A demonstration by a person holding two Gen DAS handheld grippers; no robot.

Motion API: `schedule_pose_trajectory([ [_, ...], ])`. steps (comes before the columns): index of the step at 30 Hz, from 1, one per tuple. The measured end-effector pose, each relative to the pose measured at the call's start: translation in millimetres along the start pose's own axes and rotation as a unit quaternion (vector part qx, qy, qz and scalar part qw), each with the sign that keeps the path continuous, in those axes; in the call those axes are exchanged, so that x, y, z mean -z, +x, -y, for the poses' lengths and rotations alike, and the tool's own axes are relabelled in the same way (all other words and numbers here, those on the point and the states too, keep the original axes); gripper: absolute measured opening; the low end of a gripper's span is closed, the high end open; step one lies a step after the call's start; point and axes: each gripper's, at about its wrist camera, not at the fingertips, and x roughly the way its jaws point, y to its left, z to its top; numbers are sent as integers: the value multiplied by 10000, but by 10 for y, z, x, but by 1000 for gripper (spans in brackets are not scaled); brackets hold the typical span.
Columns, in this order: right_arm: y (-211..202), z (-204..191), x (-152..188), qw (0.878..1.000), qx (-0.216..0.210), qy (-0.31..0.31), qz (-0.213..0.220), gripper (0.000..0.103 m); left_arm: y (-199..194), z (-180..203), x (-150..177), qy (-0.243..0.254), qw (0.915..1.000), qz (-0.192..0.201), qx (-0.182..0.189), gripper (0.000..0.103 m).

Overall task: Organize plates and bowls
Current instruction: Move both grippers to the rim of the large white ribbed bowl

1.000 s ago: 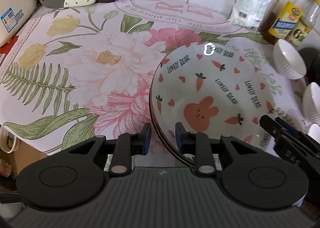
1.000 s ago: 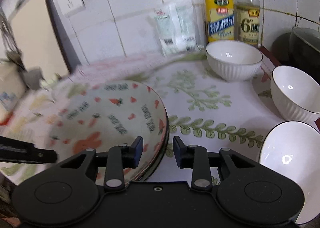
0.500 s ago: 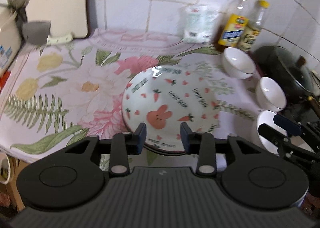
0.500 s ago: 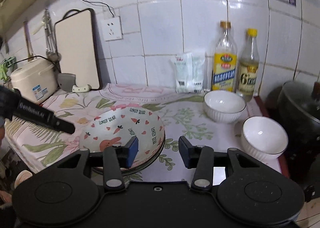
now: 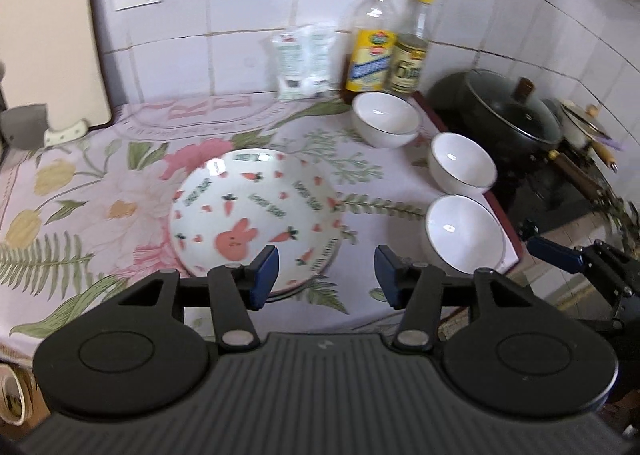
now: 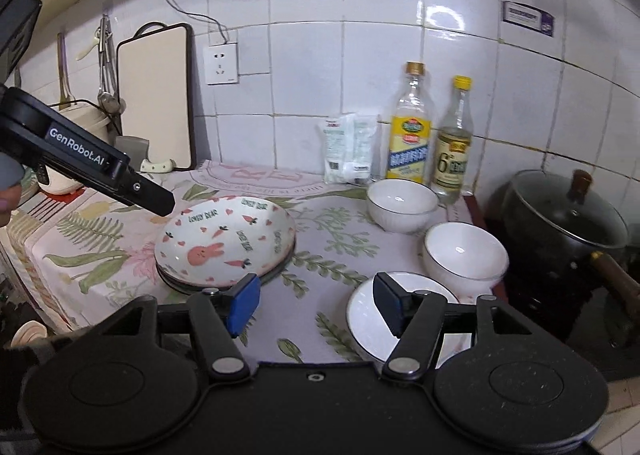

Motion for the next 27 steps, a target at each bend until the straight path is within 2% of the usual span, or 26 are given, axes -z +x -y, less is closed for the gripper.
schedule_pose_trajectory([
  [11, -18, 361, 198, 9995, 246, 200, -11, 73, 332, 607, 138, 442, 9987, 19, 260, 58],
  [16, 145, 497, 414, 9983, 369, 444, 11, 77, 624, 795, 239, 125, 9993, 50, 363, 63],
  [20, 261, 571, 610, 9968, 406, 684, 40, 77, 879, 887, 273, 81, 9993, -21, 369, 64],
  [22, 305, 570, 703, 9973, 425, 594, 33, 86, 1001, 917, 282, 88, 9991, -83, 397, 66],
  [27, 506, 559, 843, 9986, 467, 165, -160, 86, 1299, 977, 312, 121, 9989, -305, 341, 70],
])
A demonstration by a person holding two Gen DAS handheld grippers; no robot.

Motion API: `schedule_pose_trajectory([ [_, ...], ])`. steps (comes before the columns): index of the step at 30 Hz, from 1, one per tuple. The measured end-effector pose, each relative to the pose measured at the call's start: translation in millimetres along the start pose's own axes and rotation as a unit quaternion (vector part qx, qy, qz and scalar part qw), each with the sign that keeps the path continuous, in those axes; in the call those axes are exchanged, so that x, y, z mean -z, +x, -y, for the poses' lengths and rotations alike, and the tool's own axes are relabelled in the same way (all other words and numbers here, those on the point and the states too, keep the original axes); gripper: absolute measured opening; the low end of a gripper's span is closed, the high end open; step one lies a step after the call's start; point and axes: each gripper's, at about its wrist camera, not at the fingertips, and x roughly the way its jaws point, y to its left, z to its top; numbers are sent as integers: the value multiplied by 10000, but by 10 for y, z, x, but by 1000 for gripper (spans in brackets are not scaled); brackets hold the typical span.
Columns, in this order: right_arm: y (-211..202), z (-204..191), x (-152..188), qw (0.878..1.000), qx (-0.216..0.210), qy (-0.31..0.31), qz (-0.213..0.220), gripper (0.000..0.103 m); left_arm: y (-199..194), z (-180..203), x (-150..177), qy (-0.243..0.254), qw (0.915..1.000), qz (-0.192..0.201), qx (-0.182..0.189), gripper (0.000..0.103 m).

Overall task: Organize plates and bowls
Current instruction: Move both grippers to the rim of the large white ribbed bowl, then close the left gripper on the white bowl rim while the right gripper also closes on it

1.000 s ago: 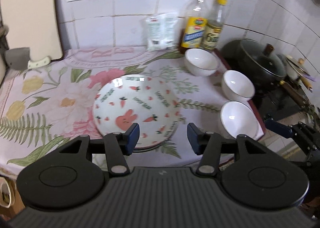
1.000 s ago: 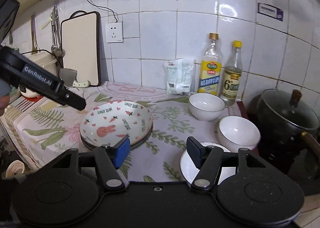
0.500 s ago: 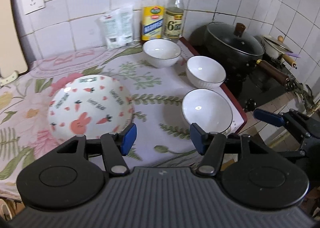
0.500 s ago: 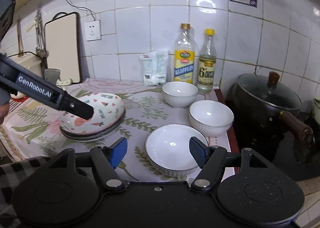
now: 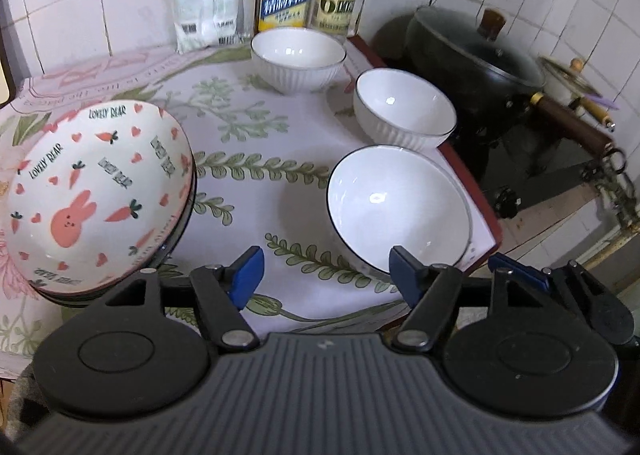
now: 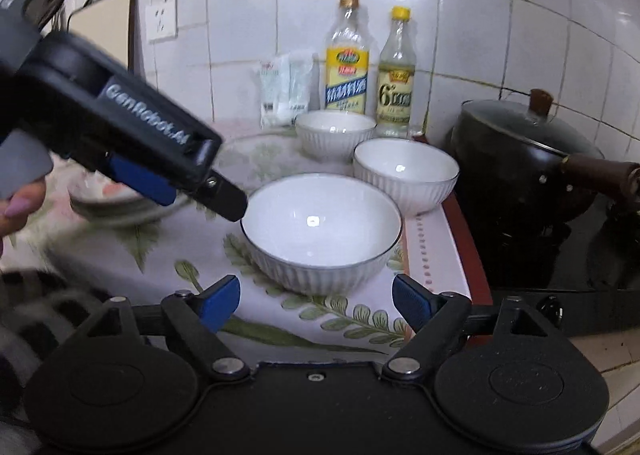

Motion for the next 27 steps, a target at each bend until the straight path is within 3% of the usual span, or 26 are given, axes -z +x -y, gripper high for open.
schedule_pose_trajectory([
  [5, 226, 24, 87, 9998, 0, -186, -50, 87, 235, -7, -9, -72, 9999, -73, 72, 72],
  [11, 501, 80, 169, 10000, -18, 65, 20, 88, 470, -54, -53, -297, 9990, -197, 269, 75],
  [17, 676, 67, 156, 9995, -73, 167, 271, 91, 648, -29, -69, -207, 9992, -312, 158, 75],
  [20, 742, 65, 129, 9991, -93, 192, 367, 92, 695, -40, -75, -289, 9987, -353, 230, 67],
  [23, 789, 64, 108, 9989, -107, 186, 407, 93, 714, -32, -78, -259, 9988, -353, 219, 47],
  [24, 796, 62, 107, 9989, -99, 190, 421, 93, 721, -32, -80, -241, 9987, -362, 265, 35],
  [27, 794, 46, 117, 9987, -83, 191, 469, 94, 733, -41, -81, -315, 9971, -429, 543, 21],
])
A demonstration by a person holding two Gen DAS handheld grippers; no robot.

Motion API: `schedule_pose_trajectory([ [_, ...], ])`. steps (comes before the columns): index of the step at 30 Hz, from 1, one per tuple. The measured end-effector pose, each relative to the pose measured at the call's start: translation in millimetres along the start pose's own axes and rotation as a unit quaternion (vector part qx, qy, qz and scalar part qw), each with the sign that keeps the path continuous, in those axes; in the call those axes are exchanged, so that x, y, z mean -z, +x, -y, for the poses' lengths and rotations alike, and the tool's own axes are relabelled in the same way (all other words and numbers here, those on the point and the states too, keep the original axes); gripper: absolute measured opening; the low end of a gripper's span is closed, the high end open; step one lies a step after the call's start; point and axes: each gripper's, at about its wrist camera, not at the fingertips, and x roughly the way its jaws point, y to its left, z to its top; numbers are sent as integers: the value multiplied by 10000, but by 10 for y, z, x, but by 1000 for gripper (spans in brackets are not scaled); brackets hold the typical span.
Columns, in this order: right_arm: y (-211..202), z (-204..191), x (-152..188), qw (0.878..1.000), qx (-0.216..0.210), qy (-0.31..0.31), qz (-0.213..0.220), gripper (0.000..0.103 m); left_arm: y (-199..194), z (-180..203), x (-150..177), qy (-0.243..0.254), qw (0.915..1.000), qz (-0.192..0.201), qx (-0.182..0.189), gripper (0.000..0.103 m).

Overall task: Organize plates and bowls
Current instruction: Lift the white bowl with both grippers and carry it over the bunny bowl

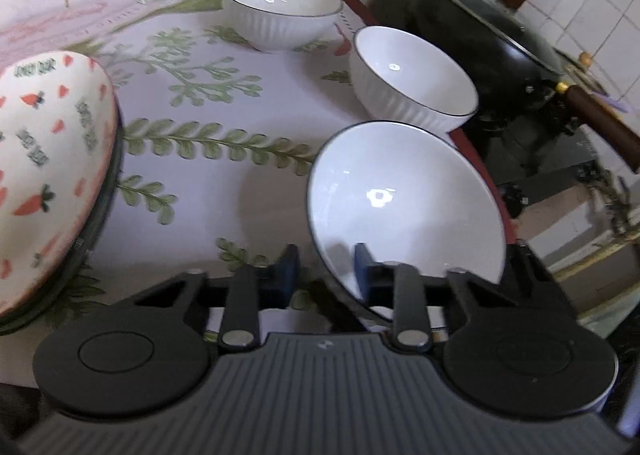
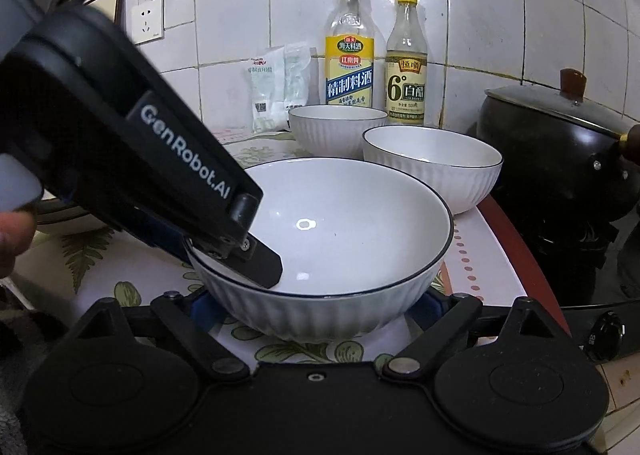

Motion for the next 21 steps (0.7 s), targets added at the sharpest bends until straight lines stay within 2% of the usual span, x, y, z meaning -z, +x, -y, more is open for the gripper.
schedule_pose_trajectory([
  [8, -83, -77, -35, 10000, 66, 12, -2, 94, -82, 7, 33, 37, 10000, -71, -53, 20],
  [11, -105, -95, -97, 10000, 30, 41, 39, 94, -184, -14, 35, 12, 10000, -22, -36, 20],
  [16, -203, -213, -216, 9999, -34, -65, 82, 94, -393, 12, 32, 232, 9994, -20, -265, 20],
  [21, -287, -349, -392, 9997, -238, -48, 5, 94, -641, -87, 6, 204, 9993, -14, -319, 20],
])
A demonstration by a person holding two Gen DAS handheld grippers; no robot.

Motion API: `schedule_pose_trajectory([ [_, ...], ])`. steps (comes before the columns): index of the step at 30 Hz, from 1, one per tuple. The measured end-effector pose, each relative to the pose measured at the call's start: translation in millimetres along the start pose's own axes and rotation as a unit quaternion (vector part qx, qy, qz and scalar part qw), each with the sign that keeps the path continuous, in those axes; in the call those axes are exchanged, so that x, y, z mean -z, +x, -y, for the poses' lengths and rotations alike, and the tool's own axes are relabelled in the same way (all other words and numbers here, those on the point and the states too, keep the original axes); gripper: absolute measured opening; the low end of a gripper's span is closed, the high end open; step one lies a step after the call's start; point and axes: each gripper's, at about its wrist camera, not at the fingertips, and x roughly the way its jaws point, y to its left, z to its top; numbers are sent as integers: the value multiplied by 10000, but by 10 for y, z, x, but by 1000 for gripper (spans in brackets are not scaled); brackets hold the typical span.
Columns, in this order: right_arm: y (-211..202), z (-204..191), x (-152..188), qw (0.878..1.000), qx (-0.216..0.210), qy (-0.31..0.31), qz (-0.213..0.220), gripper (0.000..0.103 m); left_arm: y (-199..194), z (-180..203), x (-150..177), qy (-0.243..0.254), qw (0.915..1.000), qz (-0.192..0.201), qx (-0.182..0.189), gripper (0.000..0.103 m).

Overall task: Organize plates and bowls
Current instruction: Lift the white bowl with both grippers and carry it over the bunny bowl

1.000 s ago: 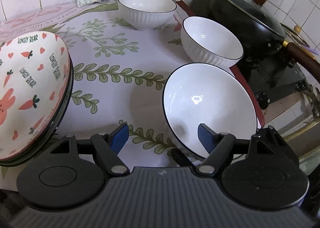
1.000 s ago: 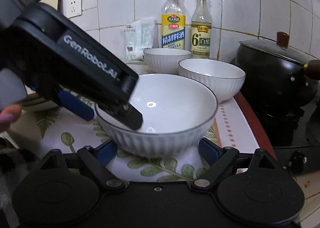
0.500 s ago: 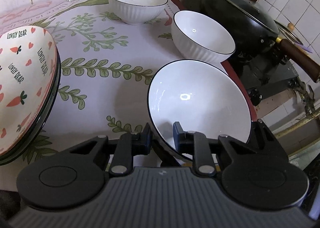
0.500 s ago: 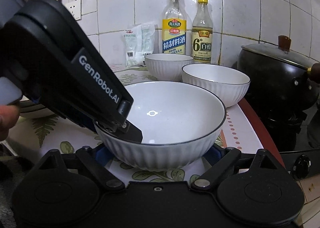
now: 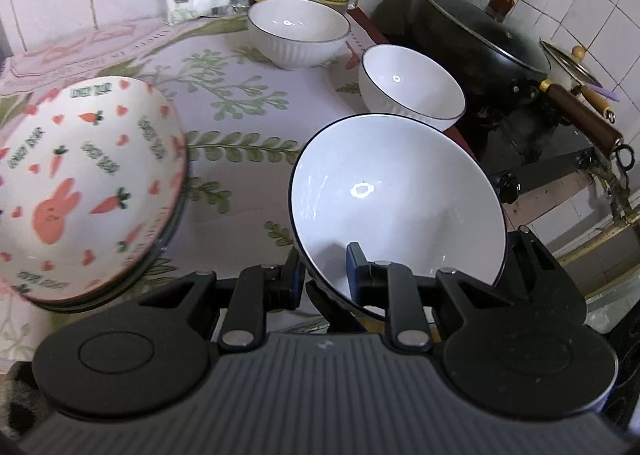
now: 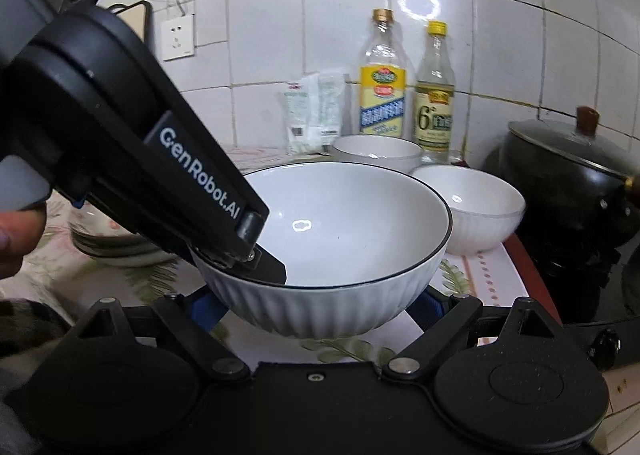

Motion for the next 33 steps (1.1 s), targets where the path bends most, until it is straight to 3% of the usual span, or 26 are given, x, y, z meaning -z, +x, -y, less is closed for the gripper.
schedule_pose_trajectory([
  [18, -60, -757, -557, 9967, -657, -432, 215, 94, -805, -679, -42, -241, 9984, 375, -341, 20],
  [33, 447, -1250, -784, 9885, -1281, -784, -196, 94, -827, -1357, -24, -870, 9919, 491, -789, 20],
])
